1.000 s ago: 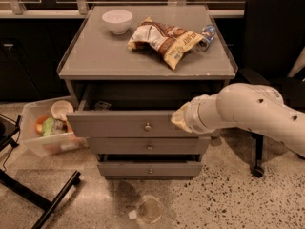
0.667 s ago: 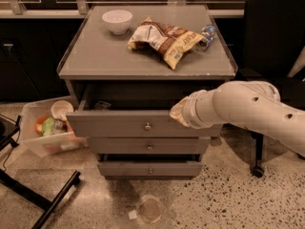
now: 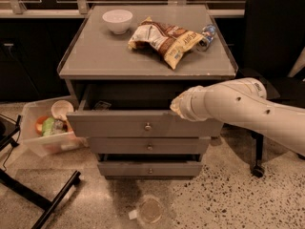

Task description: Open top drawer

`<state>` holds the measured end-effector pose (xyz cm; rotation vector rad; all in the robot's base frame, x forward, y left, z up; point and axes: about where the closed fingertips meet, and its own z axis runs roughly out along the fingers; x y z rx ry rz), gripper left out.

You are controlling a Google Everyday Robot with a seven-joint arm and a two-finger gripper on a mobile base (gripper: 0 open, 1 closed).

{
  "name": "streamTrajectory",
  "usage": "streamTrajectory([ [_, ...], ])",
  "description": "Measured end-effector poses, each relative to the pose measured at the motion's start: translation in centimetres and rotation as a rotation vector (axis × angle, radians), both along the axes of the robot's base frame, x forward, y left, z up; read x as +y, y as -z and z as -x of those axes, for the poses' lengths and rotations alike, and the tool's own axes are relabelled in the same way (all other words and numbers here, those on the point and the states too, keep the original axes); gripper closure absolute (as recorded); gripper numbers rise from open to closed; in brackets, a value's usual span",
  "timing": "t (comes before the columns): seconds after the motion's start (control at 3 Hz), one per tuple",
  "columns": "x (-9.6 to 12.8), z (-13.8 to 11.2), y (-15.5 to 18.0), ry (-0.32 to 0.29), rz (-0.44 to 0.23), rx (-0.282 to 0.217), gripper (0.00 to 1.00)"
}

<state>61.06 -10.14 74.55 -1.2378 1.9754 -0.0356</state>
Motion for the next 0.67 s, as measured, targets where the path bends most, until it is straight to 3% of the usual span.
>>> streamTrajectory([
  [0.33, -1.18, -2.91, 0.88, 0.070, -0.002, -0.050, 1.00],
  [0.67, -1.14, -2.91, 0.88, 0.069, -0.002, -0.050, 1.00],
])
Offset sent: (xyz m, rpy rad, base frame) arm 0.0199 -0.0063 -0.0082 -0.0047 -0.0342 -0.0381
